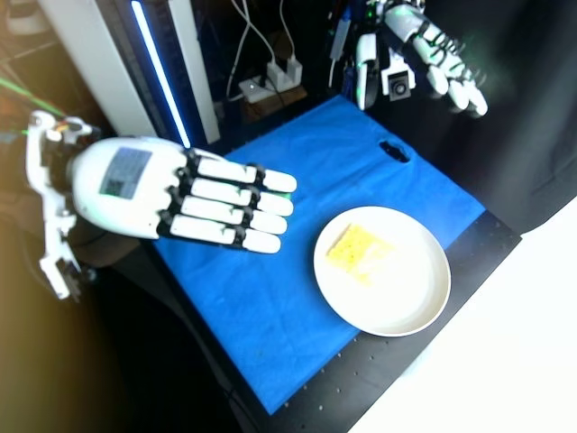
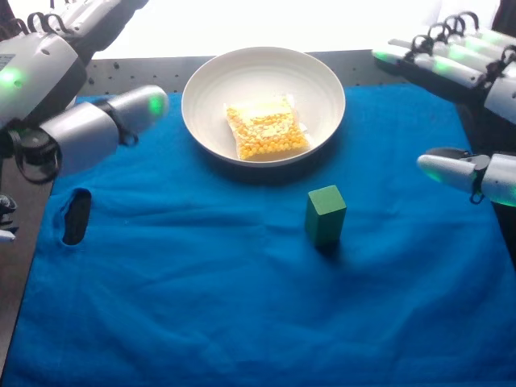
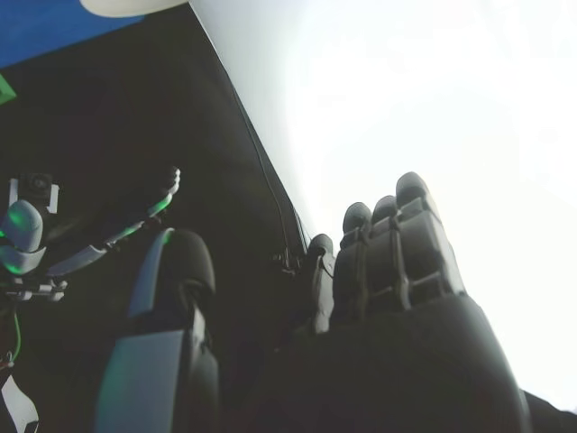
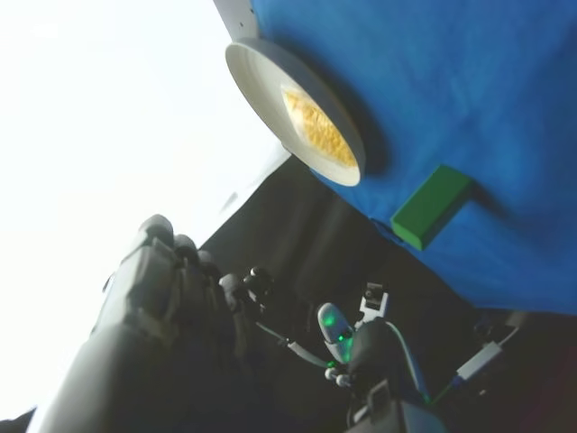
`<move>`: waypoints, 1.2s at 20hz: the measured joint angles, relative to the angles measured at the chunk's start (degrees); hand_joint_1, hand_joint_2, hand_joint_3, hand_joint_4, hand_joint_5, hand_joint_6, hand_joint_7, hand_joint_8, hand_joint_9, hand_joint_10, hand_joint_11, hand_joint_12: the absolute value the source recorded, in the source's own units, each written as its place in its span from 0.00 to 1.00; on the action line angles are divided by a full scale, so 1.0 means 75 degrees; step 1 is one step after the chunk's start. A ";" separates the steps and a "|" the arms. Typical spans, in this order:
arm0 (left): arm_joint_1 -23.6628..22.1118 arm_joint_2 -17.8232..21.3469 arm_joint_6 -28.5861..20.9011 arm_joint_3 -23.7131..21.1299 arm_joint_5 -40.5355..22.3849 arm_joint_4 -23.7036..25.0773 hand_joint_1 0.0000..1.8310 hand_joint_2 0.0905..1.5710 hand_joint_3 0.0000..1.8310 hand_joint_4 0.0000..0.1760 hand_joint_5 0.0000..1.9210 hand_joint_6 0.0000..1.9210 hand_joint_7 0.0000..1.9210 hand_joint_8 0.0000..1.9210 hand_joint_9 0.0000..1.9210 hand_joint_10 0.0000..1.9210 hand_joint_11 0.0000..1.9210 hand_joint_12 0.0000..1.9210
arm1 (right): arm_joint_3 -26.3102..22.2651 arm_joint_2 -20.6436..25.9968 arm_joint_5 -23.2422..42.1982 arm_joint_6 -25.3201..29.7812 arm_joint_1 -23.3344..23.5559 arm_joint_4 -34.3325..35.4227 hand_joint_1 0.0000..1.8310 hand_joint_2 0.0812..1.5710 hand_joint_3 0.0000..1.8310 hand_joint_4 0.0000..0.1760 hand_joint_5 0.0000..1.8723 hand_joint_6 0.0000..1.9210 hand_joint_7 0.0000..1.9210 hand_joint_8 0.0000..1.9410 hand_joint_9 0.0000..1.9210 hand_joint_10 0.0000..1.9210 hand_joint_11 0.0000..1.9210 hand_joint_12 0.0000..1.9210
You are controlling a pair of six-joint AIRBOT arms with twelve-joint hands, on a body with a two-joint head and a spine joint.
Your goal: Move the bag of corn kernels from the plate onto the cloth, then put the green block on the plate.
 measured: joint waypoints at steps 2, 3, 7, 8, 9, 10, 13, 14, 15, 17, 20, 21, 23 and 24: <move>0.0020 -0.0047 0.0003 0.0090 0.0032 -0.0055 0.09 0.94 0.00 0.04 0.00 0.00 0.00 0.00 0.00 0.00 0.00 0.18 | 0.0000 0.0000 0.0085 0.0000 -0.0245 0.0219 0.26 0.86 0.01 0.00 0.00 0.00 0.00 0.00 0.00 0.00 0.00 0.00; 0.0020 -0.0093 0.0003 0.0128 0.0052 -0.0085 0.10 0.93 0.00 0.02 0.00 0.00 0.00 0.00 0.00 0.00 0.00 0.17 | 0.0000 0.0000 0.0157 0.0000 -0.0358 0.0294 0.26 0.86 0.01 0.00 0.00 0.00 0.00 0.00 0.00 0.00 0.00 0.00; -0.0516 -0.0463 -0.0003 0.0571 0.0656 -0.0003 0.22 0.91 0.00 0.23 0.03 0.00 0.03 0.00 0.06 0.01 0.00 0.46 | -0.0009 0.0000 0.0367 0.0003 -0.0487 0.0460 0.21 0.87 0.01 0.00 0.00 0.00 0.00 0.00 0.00 0.00 0.00 0.00; -0.0871 -0.0772 0.0000 0.0918 0.1014 -0.0032 0.22 0.90 0.00 0.31 0.03 0.00 0.03 0.00 0.05 0.01 0.00 0.47 | -0.0017 0.0000 0.0428 0.0035 -0.0568 0.0472 0.19 0.87 0.01 0.00 0.00 0.00 0.00 0.00 0.00 0.00 0.00 0.00; -0.1145 -0.0962 -0.0003 0.1154 0.1530 -0.0038 0.22 0.88 0.00 0.24 0.01 0.00 0.01 0.00 0.01 0.00 0.00 0.40 | -0.0017 -0.0006 0.0382 0.0058 -0.0612 0.0437 0.19 0.87 0.01 0.00 0.00 0.00 0.00 0.00 0.00 0.00 0.00 0.00; -0.1358 -0.1099 0.0000 0.1338 0.1993 0.0055 0.27 0.87 0.00 0.22 0.03 0.01 0.02 0.00 0.02 0.01 0.00 0.39 | -0.0017 -0.0015 0.0367 0.0064 -0.0612 0.0443 0.22 0.86 0.00 0.00 0.00 0.00 0.00 0.00 0.00 0.00 0.00 0.00; -0.2337 -0.2090 0.0000 0.2436 0.3824 0.0493 0.30 0.87 0.00 0.18 0.04 0.00 0.04 0.00 0.07 0.02 0.00 0.51 | 0.0000 -0.0058 0.0495 0.0195 -0.0673 0.0536 0.24 0.88 0.00 0.06 0.00 0.00 0.00 0.00 0.00 0.00 0.00 0.00; -0.2492 -0.2372 -0.0009 0.2734 0.4252 0.0510 0.34 0.86 0.00 0.18 0.05 0.01 0.07 0.01 0.10 0.02 0.00 0.55 | 0.0000 -0.0087 0.0490 0.0245 -0.0714 0.0484 0.23 0.88 0.01 0.15 0.00 0.00 0.00 0.00 0.00 0.00 0.00 0.00; -0.2573 -0.2573 -0.0006 0.2955 0.4567 0.0504 0.38 0.84 0.00 0.09 0.06 0.00 0.07 0.00 0.10 0.02 0.00 0.58 | 0.0000 -0.0102 0.0449 0.0268 -0.0717 0.0460 0.25 0.88 0.00 0.16 0.00 0.00 0.00 0.00 0.00 0.00 0.00 0.00; -0.2614 -0.3165 0.0003 0.3587 0.5464 0.0335 0.39 0.80 0.00 0.03 0.05 0.00 0.04 0.00 0.07 0.00 0.00 0.51 | 0.0085 -0.0169 0.0478 0.0393 -0.0723 0.0475 0.26 0.88 0.00 0.25 0.00 0.00 0.00 0.00 0.00 0.00 0.00 0.00; -0.2611 -0.3602 0.0003 0.4074 0.6126 0.0076 0.36 0.79 0.00 0.21 0.04 0.00 0.03 0.00 0.04 0.00 0.00 0.55 | 0.0102 -0.0198 0.0463 0.0487 -0.0723 0.0452 0.22 0.88 0.00 0.03 0.00 0.00 0.00 0.00 0.00 0.00 0.00 0.00; -0.2611 -0.3684 0.0006 0.4173 0.6257 0.0012 0.36 0.78 0.00 0.21 0.04 0.00 0.03 0.00 0.04 0.00 0.00 0.57 | 0.0102 -0.0198 0.0475 0.0504 -0.0723 0.0382 0.24 0.88 0.00 0.00 0.00 0.00 0.00 0.00 0.00 0.00 0.00 0.00; -0.2573 -0.3783 0.0006 0.4296 0.6426 0.0003 0.36 0.77 0.00 0.15 0.03 0.00 0.01 0.00 0.02 0.00 0.00 0.53 | 0.0102 -0.0195 0.0463 0.0516 -0.0723 0.0385 0.28 0.88 0.00 0.00 0.00 0.00 0.00 0.00 0.00 0.00 0.00 0.00; -0.2550 -0.3864 0.0020 0.4363 0.6522 0.0009 0.37 0.78 0.00 0.16 0.02 0.00 0.00 0.00 0.01 0.00 0.00 0.50 | 0.0102 -0.0195 0.0475 0.0525 -0.0723 0.0396 0.29 0.88 0.00 0.00 0.00 0.00 0.00 0.00 0.00 0.00 0.00 0.00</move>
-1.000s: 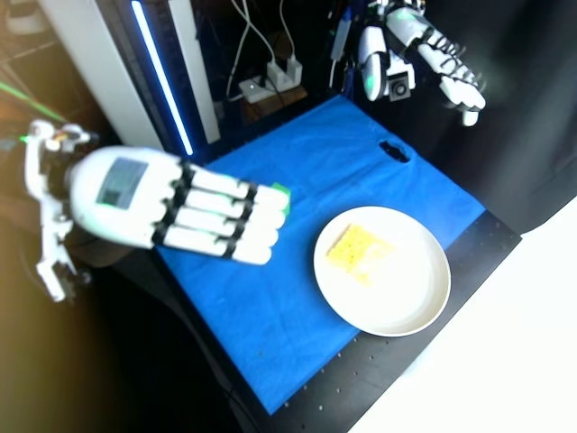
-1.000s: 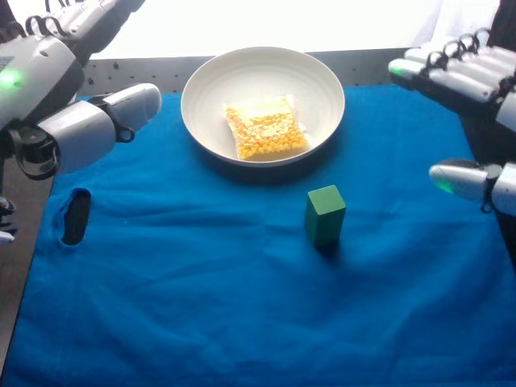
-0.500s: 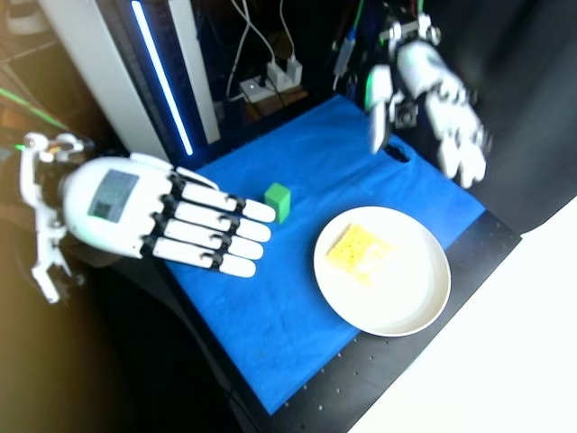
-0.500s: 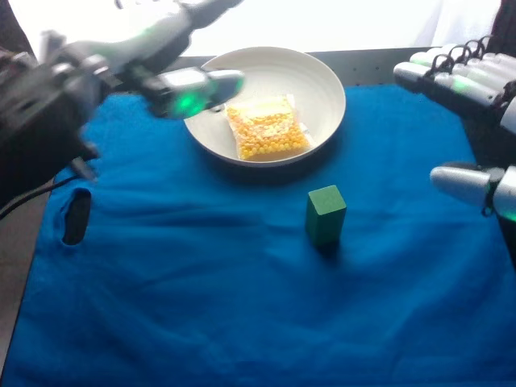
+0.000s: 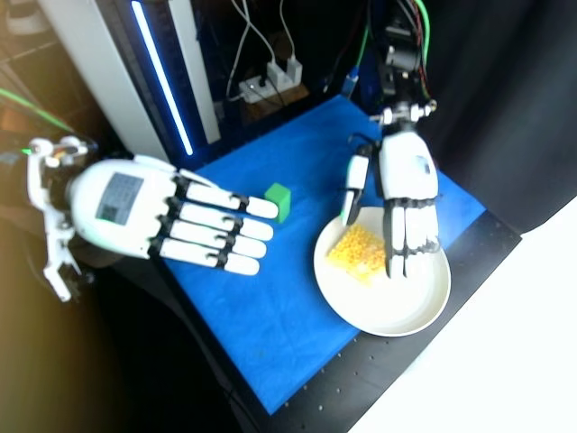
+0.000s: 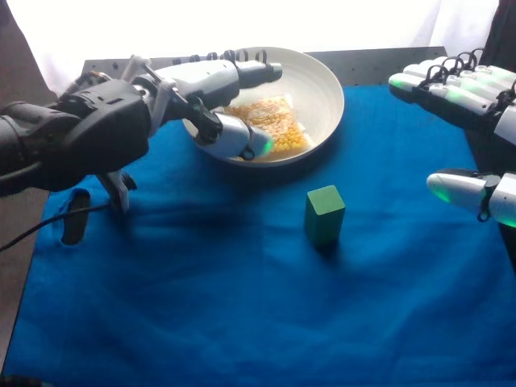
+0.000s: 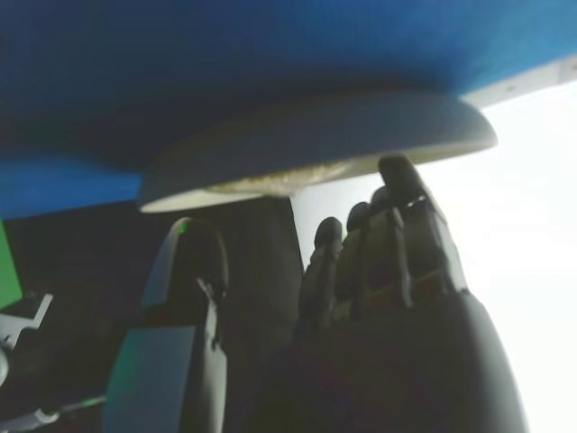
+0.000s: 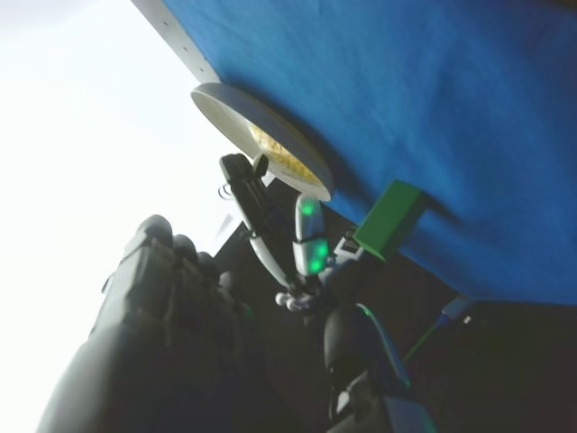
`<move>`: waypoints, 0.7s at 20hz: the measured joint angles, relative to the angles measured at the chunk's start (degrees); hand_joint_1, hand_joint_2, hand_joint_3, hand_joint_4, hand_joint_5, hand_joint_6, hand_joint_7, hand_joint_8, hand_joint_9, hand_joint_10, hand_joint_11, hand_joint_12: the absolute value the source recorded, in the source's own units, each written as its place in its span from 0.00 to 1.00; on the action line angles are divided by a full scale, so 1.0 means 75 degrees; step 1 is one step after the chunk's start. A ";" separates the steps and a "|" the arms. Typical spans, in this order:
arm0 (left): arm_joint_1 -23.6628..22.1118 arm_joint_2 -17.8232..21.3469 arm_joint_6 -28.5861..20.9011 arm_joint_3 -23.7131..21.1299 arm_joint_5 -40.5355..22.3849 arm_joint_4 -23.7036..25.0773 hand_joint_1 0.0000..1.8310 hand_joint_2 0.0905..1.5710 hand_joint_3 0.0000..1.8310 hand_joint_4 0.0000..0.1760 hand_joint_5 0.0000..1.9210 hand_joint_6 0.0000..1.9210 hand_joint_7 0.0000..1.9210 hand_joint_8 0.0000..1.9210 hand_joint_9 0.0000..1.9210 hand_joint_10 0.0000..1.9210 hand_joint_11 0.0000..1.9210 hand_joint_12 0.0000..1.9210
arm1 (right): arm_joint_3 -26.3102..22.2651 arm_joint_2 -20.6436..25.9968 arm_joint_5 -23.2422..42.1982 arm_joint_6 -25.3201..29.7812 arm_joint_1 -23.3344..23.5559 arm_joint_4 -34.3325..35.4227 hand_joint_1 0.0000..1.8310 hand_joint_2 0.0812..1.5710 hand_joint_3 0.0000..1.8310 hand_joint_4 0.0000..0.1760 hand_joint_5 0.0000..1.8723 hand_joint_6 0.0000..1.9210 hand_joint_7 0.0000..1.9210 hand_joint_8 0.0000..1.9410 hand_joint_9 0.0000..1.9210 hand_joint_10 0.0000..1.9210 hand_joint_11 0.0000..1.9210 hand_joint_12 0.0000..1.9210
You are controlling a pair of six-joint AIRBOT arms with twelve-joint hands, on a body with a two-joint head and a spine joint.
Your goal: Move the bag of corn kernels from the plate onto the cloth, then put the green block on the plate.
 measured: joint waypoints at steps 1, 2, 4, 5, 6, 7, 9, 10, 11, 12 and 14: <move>-0.0003 -0.0055 0.0009 0.0052 0.0015 0.0012 0.40 0.79 0.00 0.04 0.06 0.01 0.08 0.01 0.09 0.03 0.00 0.62 | 0.0000 0.0000 -0.0003 0.0006 0.0000 -0.0015 0.30 0.88 0.00 0.00 0.00 0.00 0.00 0.00 0.00 0.00 0.00 0.00; -0.0009 -0.0105 0.0015 0.0125 0.0020 0.0015 0.48 0.81 0.00 0.00 0.17 0.01 0.24 0.04 0.23 0.21 0.08 0.79 | 0.0000 -0.0003 -0.0006 0.0029 0.0000 -0.0017 0.30 0.88 0.00 0.00 0.00 0.00 0.00 0.00 0.00 0.00 0.00 0.00; -0.0029 -0.0245 0.0044 0.0271 0.0032 0.0020 0.67 0.80 0.00 0.00 0.30 0.04 0.33 0.67 0.28 0.67 0.26 0.95 | 0.0073 -0.0061 0.0000 0.0256 0.0000 -0.0117 0.27 0.88 0.00 0.00 0.00 0.00 0.00 0.00 0.00 0.00 0.00 0.00; -0.0038 -0.0245 0.0015 0.0286 0.0003 0.0000 0.62 0.82 0.01 0.00 0.28 0.65 0.35 0.79 0.29 0.76 0.30 0.96 | 0.0128 -0.0093 -0.0003 0.0388 0.0000 -0.0187 0.27 0.89 0.00 0.05 0.00 0.00 0.00 0.00 0.00 0.00 0.00 0.00; -0.0047 -0.0248 0.0006 0.0286 -0.0020 -0.0006 0.59 0.85 0.00 0.00 0.27 0.80 0.32 0.85 0.25 0.80 0.28 0.99 | 0.0192 -0.0140 0.0012 0.0495 -0.0038 -0.0201 0.27 0.89 0.00 0.07 0.00 0.00 0.00 0.00 0.00 0.00 0.00 0.00; -0.0047 -0.0262 -0.0085 0.0286 -0.0020 -0.0082 0.67 0.86 0.00 0.00 0.24 0.84 0.27 0.88 0.30 0.91 0.29 1.00 | 0.0195 -0.0143 0.0000 0.0519 -0.0050 -0.0204 0.24 0.89 0.00 0.17 0.00 0.00 0.00 0.00 0.00 0.00 0.00 0.00; -0.0047 -0.0242 -0.0111 0.0210 -0.0017 -0.0105 0.61 0.86 0.00 0.00 0.23 0.84 0.34 0.89 0.32 0.96 0.37 1.00 | 0.0195 -0.0152 -0.0006 0.0533 -0.0079 -0.0245 0.24 0.90 0.01 0.03 0.00 0.00 0.00 0.00 0.00 0.00 0.00 0.00; -0.0047 -0.0146 -0.0090 0.0073 -0.0055 -0.0093 0.61 0.86 0.00 0.00 0.26 0.80 0.33 0.92 0.32 0.99 0.39 1.00 | 0.0195 -0.0152 0.0000 0.0542 -0.0079 -0.0256 0.23 0.90 0.00 0.01 0.00 0.00 0.00 0.00 0.00 0.00 0.00 0.00; -0.0047 -0.0041 -0.0058 -0.0047 -0.0055 -0.0052 0.59 0.86 0.00 0.00 0.28 0.81 0.29 0.93 0.27 0.95 0.32 1.00 | 0.0195 -0.0152 0.0000 0.0542 -0.0079 -0.0248 0.24 0.90 0.00 0.00 0.00 0.00 0.00 0.00 0.00 0.00 0.00 0.00; -0.0047 0.0082 -0.0029 -0.0192 -0.0076 -0.0050 0.58 0.87 0.00 0.00 0.29 0.85 0.24 0.91 0.24 0.92 0.29 1.00 | 0.0195 -0.0152 -0.0003 0.0542 -0.0079 -0.0239 0.25 0.91 0.00 0.04 0.00 0.00 0.00 0.00 0.00 0.00 0.00 0.00; -0.0082 0.0507 0.0006 -0.0653 -0.0341 0.0152 0.55 0.90 0.00 0.00 0.26 0.93 0.21 0.92 0.19 0.91 0.23 1.00 | 0.0195 -0.0152 -0.0003 0.0545 -0.0079 -0.0245 0.25 0.91 0.00 0.00 0.00 0.00 0.00 0.00 0.00 0.00 0.00 0.00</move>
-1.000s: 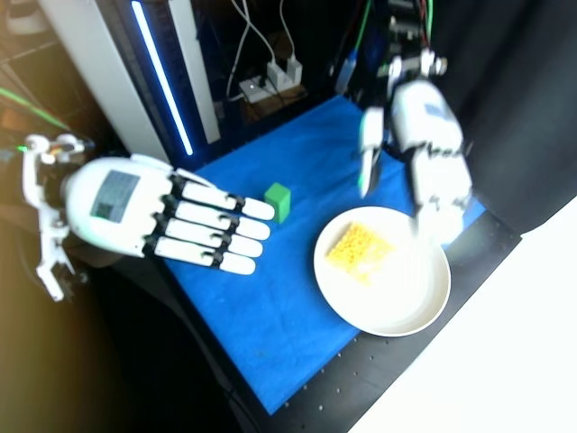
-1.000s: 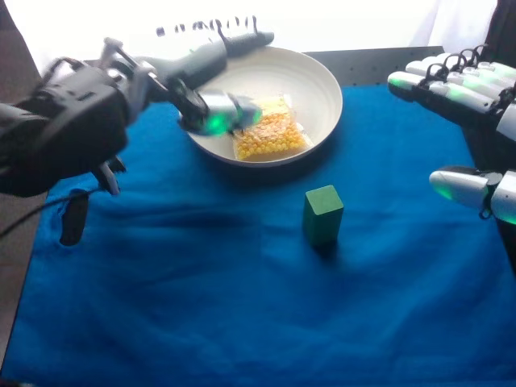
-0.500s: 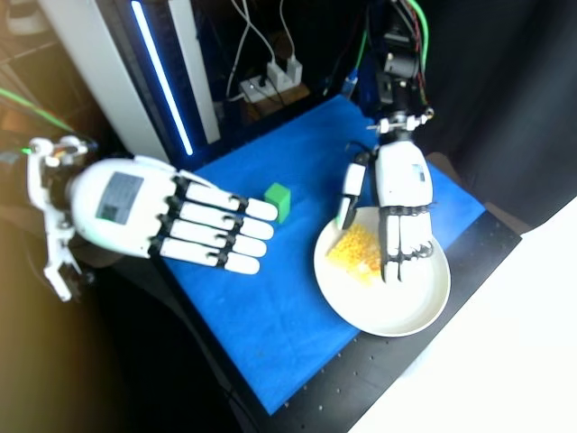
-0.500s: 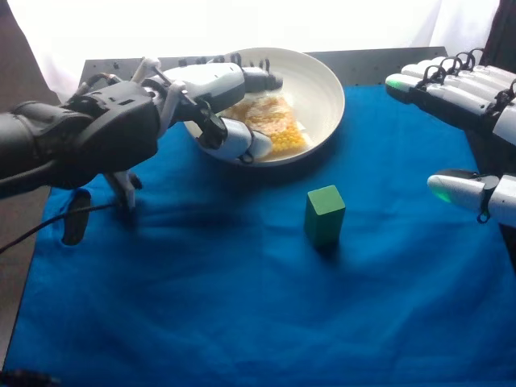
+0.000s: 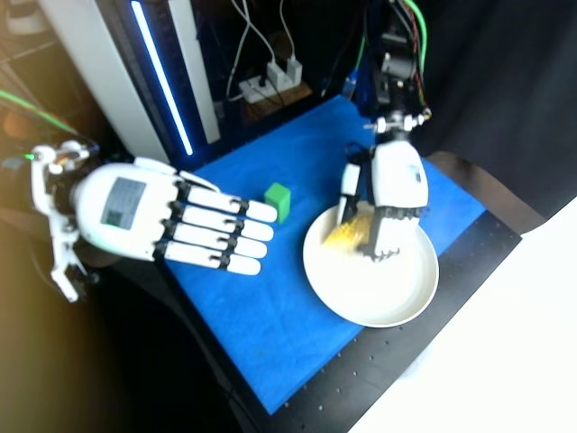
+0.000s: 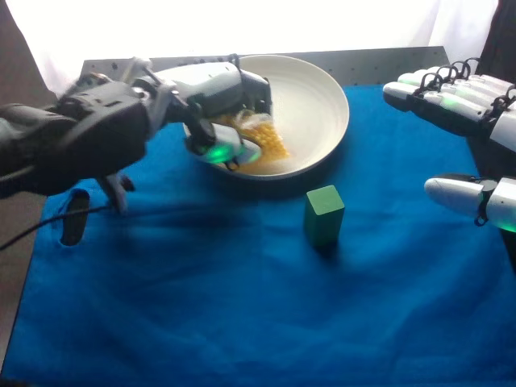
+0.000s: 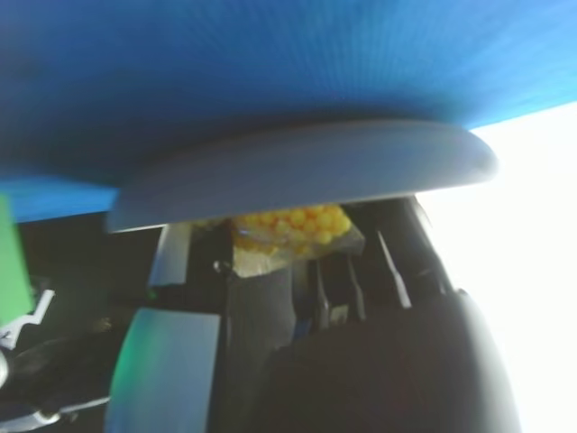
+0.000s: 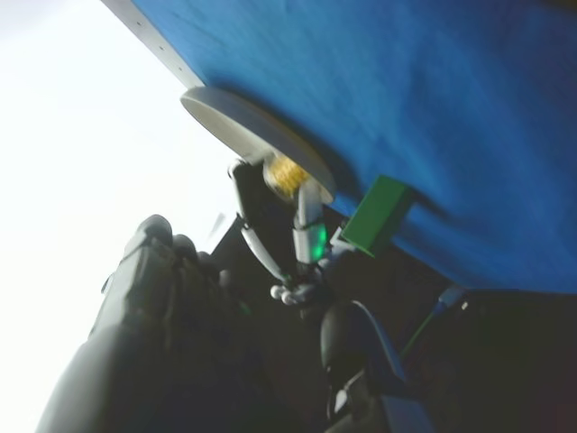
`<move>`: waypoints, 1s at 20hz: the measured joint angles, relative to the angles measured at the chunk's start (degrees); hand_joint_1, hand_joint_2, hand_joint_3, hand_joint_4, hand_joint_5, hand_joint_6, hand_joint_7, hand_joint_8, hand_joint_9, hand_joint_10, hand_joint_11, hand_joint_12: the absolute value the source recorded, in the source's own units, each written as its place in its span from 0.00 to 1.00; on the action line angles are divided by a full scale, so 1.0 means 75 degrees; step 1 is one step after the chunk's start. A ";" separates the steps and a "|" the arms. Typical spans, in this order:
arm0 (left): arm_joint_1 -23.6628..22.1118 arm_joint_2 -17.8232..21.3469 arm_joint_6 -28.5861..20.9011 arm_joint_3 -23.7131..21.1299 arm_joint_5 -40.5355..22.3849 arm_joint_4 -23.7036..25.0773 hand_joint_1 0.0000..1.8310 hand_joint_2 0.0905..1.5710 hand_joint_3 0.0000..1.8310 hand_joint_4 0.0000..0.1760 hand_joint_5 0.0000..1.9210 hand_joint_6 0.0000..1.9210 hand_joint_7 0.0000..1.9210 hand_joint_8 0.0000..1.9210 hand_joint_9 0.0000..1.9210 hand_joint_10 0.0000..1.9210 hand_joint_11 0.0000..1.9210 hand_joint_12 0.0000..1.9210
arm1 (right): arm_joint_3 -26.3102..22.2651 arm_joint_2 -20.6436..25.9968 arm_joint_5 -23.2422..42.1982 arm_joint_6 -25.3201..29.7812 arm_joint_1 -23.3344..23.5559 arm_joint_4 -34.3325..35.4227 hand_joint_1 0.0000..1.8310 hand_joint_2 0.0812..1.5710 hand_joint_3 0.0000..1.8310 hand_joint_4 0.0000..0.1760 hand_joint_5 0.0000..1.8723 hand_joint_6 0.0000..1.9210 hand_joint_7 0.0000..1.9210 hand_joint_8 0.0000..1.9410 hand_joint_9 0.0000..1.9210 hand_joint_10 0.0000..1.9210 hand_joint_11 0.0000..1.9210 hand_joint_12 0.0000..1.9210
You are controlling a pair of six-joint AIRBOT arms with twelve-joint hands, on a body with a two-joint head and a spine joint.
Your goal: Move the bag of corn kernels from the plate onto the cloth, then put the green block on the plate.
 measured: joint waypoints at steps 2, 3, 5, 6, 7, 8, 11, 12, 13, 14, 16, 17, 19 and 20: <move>-0.0076 0.0431 -0.0545 -0.0414 -0.0766 0.0522 0.65 0.88 0.00 0.00 0.23 0.92 0.22 0.87 0.27 0.94 0.27 1.00 | 0.0000 0.0000 0.0006 0.0003 0.0000 0.0000 0.25 0.91 0.00 0.10 0.00 0.00 0.00 0.00 0.00 0.00 0.00 0.00; -0.0108 0.0571 -0.0755 -0.0551 -0.1110 0.0697 0.58 0.89 0.00 0.00 0.26 0.92 0.23 0.89 0.21 0.90 0.25 1.00 | 0.0000 0.0000 0.0003 0.0003 0.0000 -0.0003 0.25 0.90 0.00 0.02 0.00 0.00 0.00 0.00 0.00 0.00 0.00 0.00; -0.0020 0.1084 -0.0962 -0.1198 -0.2148 0.0973 0.55 0.90 0.00 0.07 0.22 0.93 0.26 0.92 0.22 0.95 0.29 1.00 | -0.0003 0.0000 0.0000 0.0003 -0.0003 -0.0003 0.24 0.91 0.00 0.00 0.00 0.00 0.00 0.00 0.00 0.00 0.00 0.00; 0.0254 0.1425 -0.1096 -0.1652 -0.2824 0.1174 0.57 0.90 0.00 0.00 0.19 0.91 0.29 0.93 0.29 0.99 0.36 1.00 | -0.0003 0.0000 -0.0003 0.0003 -0.0003 0.0009 0.23 0.91 0.00 0.00 0.00 0.00 0.00 0.00 0.00 0.00 0.00 0.00; 0.0542 0.1690 -0.1198 -0.1976 -0.3212 0.1311 0.55 0.90 0.00 0.02 0.21 0.93 0.26 0.92 0.26 0.96 0.32 1.00 | -0.0015 0.0003 0.0003 0.0003 -0.0003 0.0009 0.22 0.91 0.00 0.00 0.00 0.00 0.00 0.00 0.00 0.00 0.00 0.00; 0.0968 0.1976 -0.1352 -0.2311 -0.3582 0.1475 0.55 0.90 0.00 0.05 0.22 0.91 0.27 0.92 0.24 0.96 0.30 1.00 | -0.0017 0.0003 0.0003 0.0003 -0.0003 0.0026 0.22 0.91 0.00 0.00 0.00 0.00 0.00 0.00 0.00 0.00 0.00 0.00; 0.2142 0.2559 -0.1478 -0.3101 -0.4182 0.1422 0.58 0.87 0.00 0.00 0.29 0.83 0.27 0.92 0.21 0.94 0.26 1.00 | -0.0090 0.0029 0.0009 0.0003 -0.0003 0.0020 0.22 0.91 0.00 0.00 0.00 0.00 0.00 0.00 0.00 0.00 0.00 0.00; 0.2562 0.2728 -0.1486 -0.3413 -0.4511 0.1282 0.57 0.88 0.00 0.00 0.27 0.84 0.25 0.95 0.17 0.95 0.22 1.00 | -0.0117 0.0026 0.0015 0.0006 -0.0003 -0.0003 0.22 0.90 0.00 0.00 0.00 0.00 0.00 0.00 0.00 0.00 0.00 0.00; 0.2806 0.2766 -0.1486 -0.3558 -0.4672 0.1300 0.55 0.90 0.00 0.01 0.26 0.87 0.22 0.97 0.13 0.95 0.18 1.00 | -0.0128 0.0026 0.0015 0.0006 -0.0003 -0.0006 0.20 0.91 0.00 0.00 0.00 0.00 0.00 0.00 0.00 0.00 0.00 0.00; 0.2990 0.2766 -0.1501 -0.3681 -0.4809 0.1306 0.54 0.91 0.00 0.07 0.24 0.89 0.22 0.98 0.12 0.92 0.16 1.00 | -0.0128 0.0026 0.0017 0.0006 -0.0003 -0.0006 0.20 0.91 0.00 0.04 0.00 0.00 0.00 0.00 0.00 0.00 0.00 0.00; 0.3203 0.2719 -0.1641 -0.3745 -0.4820 0.1413 0.51 0.84 0.00 0.00 0.10 0.60 0.10 0.50 0.09 0.62 0.06 0.82 | -0.0128 0.0026 0.0026 0.0009 -0.0003 0.0003 0.22 0.91 0.00 0.06 0.00 0.00 0.00 0.00 0.00 0.00 0.00 0.00; 0.3241 0.2643 -0.1702 -0.3724 -0.4794 0.1300 0.37 0.79 0.00 0.34 0.03 0.32 0.03 0.22 0.02 0.32 0.01 0.64 | -0.0128 0.0026 0.0023 0.0015 -0.0003 0.0017 0.21 0.91 0.00 0.00 0.00 0.00 0.00 0.00 0.00 0.00 0.00 0.00; 0.3421 0.2585 -0.1737 -0.3678 -0.4829 0.0944 0.24 0.69 0.00 0.57 0.00 0.02 0.00 0.01 0.00 0.01 0.00 0.05 | -0.0131 0.0023 0.0035 0.0052 -0.0003 -0.0035 0.20 0.90 0.00 0.00 0.00 0.00 0.00 0.00 0.00 0.00 0.00 0.00; 0.3477 0.2591 -0.1743 -0.3678 -0.4864 0.0833 0.23 0.66 0.00 0.54 0.00 0.00 0.00 0.00 0.00 0.00 0.00 0.01 | -0.0128 0.0006 0.0035 0.0085 -0.0012 -0.0038 0.19 0.91 0.00 0.00 0.00 0.00 0.00 0.00 0.00 0.00 0.00 0.00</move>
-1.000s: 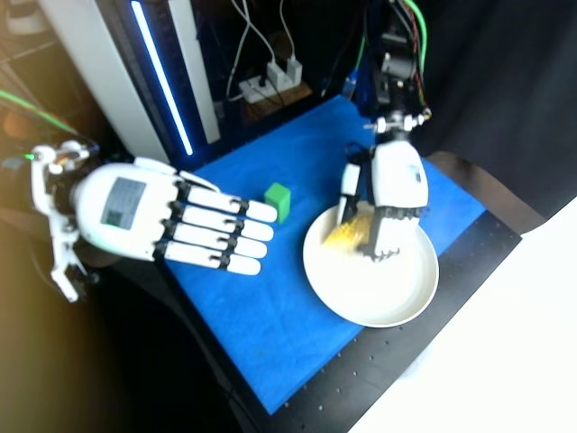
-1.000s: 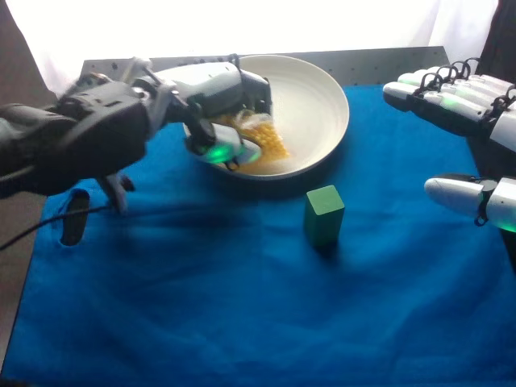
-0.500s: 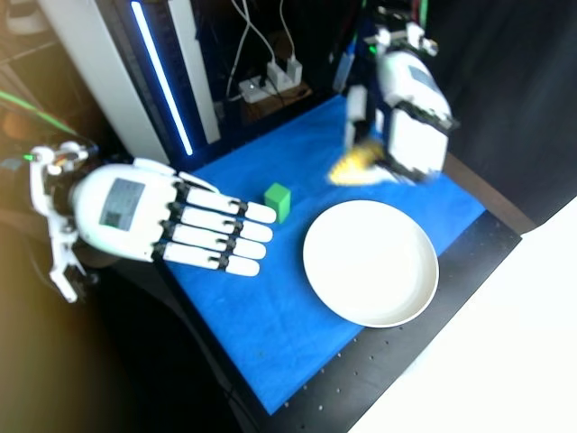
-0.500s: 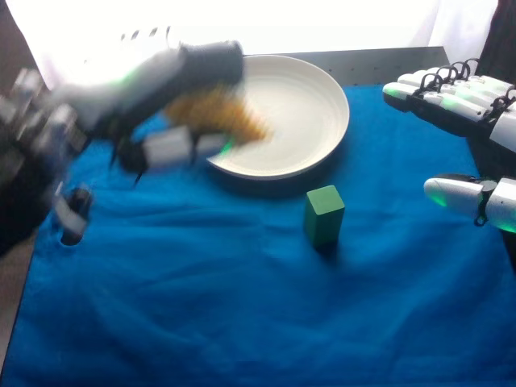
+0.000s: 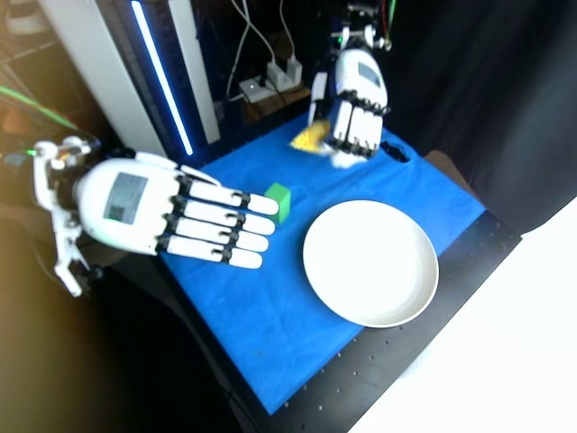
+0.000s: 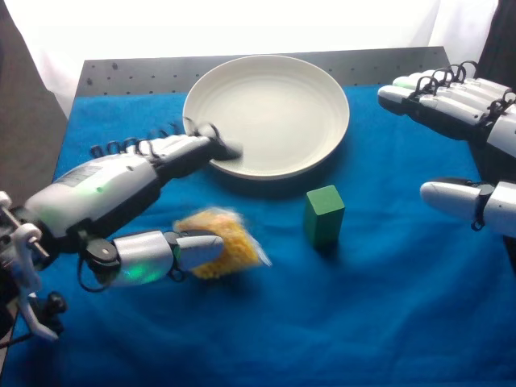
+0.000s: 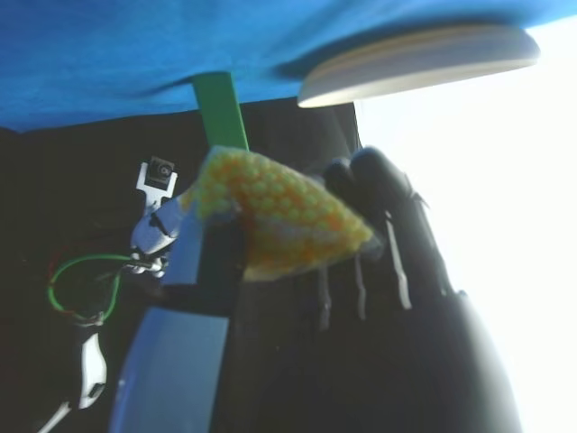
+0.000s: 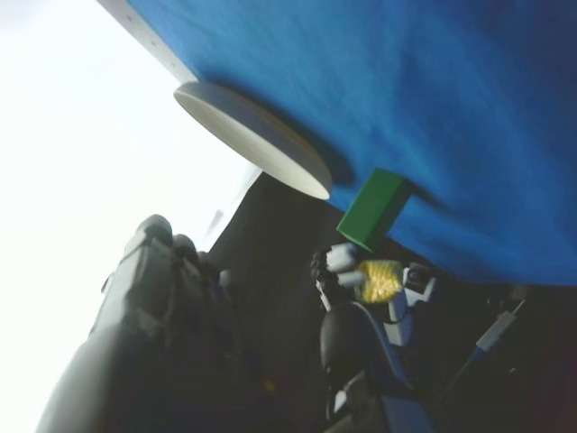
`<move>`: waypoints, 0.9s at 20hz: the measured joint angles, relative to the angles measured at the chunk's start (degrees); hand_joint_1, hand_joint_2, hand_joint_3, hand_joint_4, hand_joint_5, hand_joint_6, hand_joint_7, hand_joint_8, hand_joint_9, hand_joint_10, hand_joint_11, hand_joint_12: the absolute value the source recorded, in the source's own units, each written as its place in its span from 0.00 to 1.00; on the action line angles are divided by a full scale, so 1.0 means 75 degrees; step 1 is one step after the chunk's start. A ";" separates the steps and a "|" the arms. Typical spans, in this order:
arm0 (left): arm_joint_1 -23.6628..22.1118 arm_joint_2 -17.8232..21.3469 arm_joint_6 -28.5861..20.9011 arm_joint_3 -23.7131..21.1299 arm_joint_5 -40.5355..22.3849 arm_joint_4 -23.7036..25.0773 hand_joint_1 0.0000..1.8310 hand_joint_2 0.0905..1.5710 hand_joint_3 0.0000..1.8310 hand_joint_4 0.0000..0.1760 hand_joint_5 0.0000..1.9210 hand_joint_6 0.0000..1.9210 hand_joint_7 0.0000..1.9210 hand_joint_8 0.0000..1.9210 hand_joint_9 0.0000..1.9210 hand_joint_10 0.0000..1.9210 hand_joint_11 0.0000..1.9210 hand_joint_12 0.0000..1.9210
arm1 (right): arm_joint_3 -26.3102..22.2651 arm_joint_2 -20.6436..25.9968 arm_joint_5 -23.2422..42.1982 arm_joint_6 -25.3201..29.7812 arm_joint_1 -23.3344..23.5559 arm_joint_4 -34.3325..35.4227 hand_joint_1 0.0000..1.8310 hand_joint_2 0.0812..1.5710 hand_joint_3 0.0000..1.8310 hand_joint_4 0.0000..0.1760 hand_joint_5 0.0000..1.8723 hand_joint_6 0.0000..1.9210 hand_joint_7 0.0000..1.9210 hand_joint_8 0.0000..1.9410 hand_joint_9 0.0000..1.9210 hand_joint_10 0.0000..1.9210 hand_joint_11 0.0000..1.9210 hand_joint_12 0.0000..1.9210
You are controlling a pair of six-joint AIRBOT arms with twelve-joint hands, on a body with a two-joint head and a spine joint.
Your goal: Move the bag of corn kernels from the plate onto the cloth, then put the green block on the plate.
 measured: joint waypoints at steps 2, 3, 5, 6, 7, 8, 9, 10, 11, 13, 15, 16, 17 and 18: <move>0.0067 0.0017 0.0000 -0.0003 -0.0099 -0.0023 0.19 0.60 0.00 0.55 0.00 0.00 0.00 0.00 0.00 0.00 0.00 0.00 | -0.0003 -0.0020 0.0006 0.0093 0.0003 -0.0131 0.26 0.90 0.00 0.00 0.00 0.00 0.00 0.00 0.00 0.00 0.00 0.12; 0.0096 0.0055 0.0003 -0.0026 -0.0166 -0.0029 0.19 0.59 0.00 0.49 0.00 0.00 0.00 0.00 0.00 0.00 0.00 0.00 | -0.0003 -0.0023 0.0012 0.0154 0.0003 -0.0303 0.27 0.90 0.00 0.00 0.00 0.00 0.00 0.00 0.00 0.00 0.00 0.19; 0.0195 0.0163 0.0000 -0.0073 -0.0423 -0.0114 0.21 0.59 0.00 0.63 0.00 0.00 0.00 0.00 0.00 0.00 0.00 0.00 | 0.0012 -0.0023 0.0015 0.0291 0.0000 -0.0434 0.23 0.88 0.00 0.00 0.00 0.00 0.00 0.00 0.00 0.00 0.00 0.21; 0.0303 0.0221 0.0003 -0.0111 -0.0723 -0.0297 0.22 0.60 0.00 0.62 0.00 0.00 0.00 0.00 0.00 0.00 0.00 0.00 | 0.0055 -0.0023 0.0023 0.0356 0.0003 -0.0560 0.24 0.88 0.00 0.02 0.00 0.00 0.00 0.00 0.00 0.00 0.00 0.14; 0.0364 0.0274 0.0003 -0.0140 -0.0901 -0.0434 0.24 0.62 0.00 0.54 0.00 0.00 0.00 0.00 0.00 0.00 0.00 0.00 | 0.0061 -0.0032 0.0029 0.0358 0.0003 -0.0577 0.24 0.88 0.00 0.00 0.00 0.00 0.00 0.00 0.00 0.00 0.00 0.11; 0.0428 0.0329 0.0050 -0.0160 -0.1093 -0.0574 0.24 0.63 0.00 0.41 0.00 0.00 0.00 0.00 0.00 0.00 0.00 0.00 | 0.0105 -0.0099 0.0047 0.0358 0.0003 -0.0612 0.25 0.87 0.00 0.00 0.00 0.00 0.00 0.00 0.00 0.00 0.00 0.05; 0.0458 0.0367 0.0119 -0.0187 -0.1279 -0.0731 0.23 0.63 0.00 0.52 0.00 0.00 0.00 0.00 0.00 0.00 0.00 0.00 | 0.0119 -0.0184 0.0044 0.0358 0.0003 -0.0603 0.24 0.87 0.00 0.00 0.00 0.00 0.00 0.00 0.00 0.00 0.00 0.01; 0.0501 0.0393 0.0169 -0.0187 -0.1478 -0.0796 0.22 0.63 0.00 0.58 0.00 0.00 0.00 0.00 0.00 0.00 0.00 0.00 | 0.0122 -0.0251 0.0038 0.0364 0.0003 -0.0673 0.24 0.87 0.00 0.00 0.00 0.00 0.00 0.00 0.00 0.00 0.00 0.00; 0.0513 0.0396 0.0175 -0.0187 -0.1635 -0.0886 0.21 0.64 0.00 0.62 0.00 0.00 0.00 0.00 0.00 0.00 0.00 0.00 | 0.0122 -0.0303 0.0041 0.0379 0.0003 -0.0839 0.25 0.86 0.00 0.00 0.00 0.00 0.00 0.00 0.00 0.00 0.00 0.00; 0.0609 0.0405 0.0201 -0.0245 -0.1883 -0.1078 0.24 0.65 0.01 0.64 0.00 0.00 0.00 0.00 0.00 0.00 0.00 0.00 | 0.0254 -0.0475 0.0064 0.0644 0.0015 -0.1008 0.32 0.83 0.00 0.00 0.00 0.00 0.00 0.00 0.00 0.00 0.01 0.00; 0.0740 0.0411 0.0239 -0.0283 -0.2049 -0.1262 0.20 0.66 0.01 0.60 0.00 0.00 0.00 0.00 0.00 0.00 0.00 0.00 | 0.0495 -0.0644 0.0023 0.1011 0.0058 -0.1119 0.36 0.82 0.00 0.06 0.00 0.00 0.00 0.00 0.00 0.00 0.01 0.01; 0.0816 0.0411 0.0254 -0.0283 -0.2124 -0.1390 0.19 0.68 0.01 0.52 0.00 0.00 0.00 0.00 0.00 0.00 0.00 0.00 | 0.0560 -0.0711 0.0009 0.1081 0.0073 -0.1151 0.37 0.82 0.00 0.07 0.00 0.00 0.00 0.00 0.00 0.00 0.00 0.01; 0.0871 0.0423 0.0256 -0.0300 -0.2197 -0.1533 0.15 0.68 0.01 0.59 0.00 0.00 0.00 0.00 0.00 0.00 0.00 0.00 | 0.0583 -0.0775 -0.0044 0.1122 0.0157 -0.1174 0.39 0.79 0.01 0.12 0.00 0.00 0.00 0.00 0.00 0.00 0.00 0.07; 0.0918 0.0443 0.0259 -0.0315 -0.2288 -0.1658 0.14 0.69 0.01 0.55 0.00 0.00 0.00 0.00 0.00 0.00 0.00 0.00 | 0.0635 -0.0889 -0.0119 0.1122 0.0262 -0.1253 0.39 0.79 0.00 0.22 0.00 0.00 0.00 0.00 0.00 0.00 0.00 0.14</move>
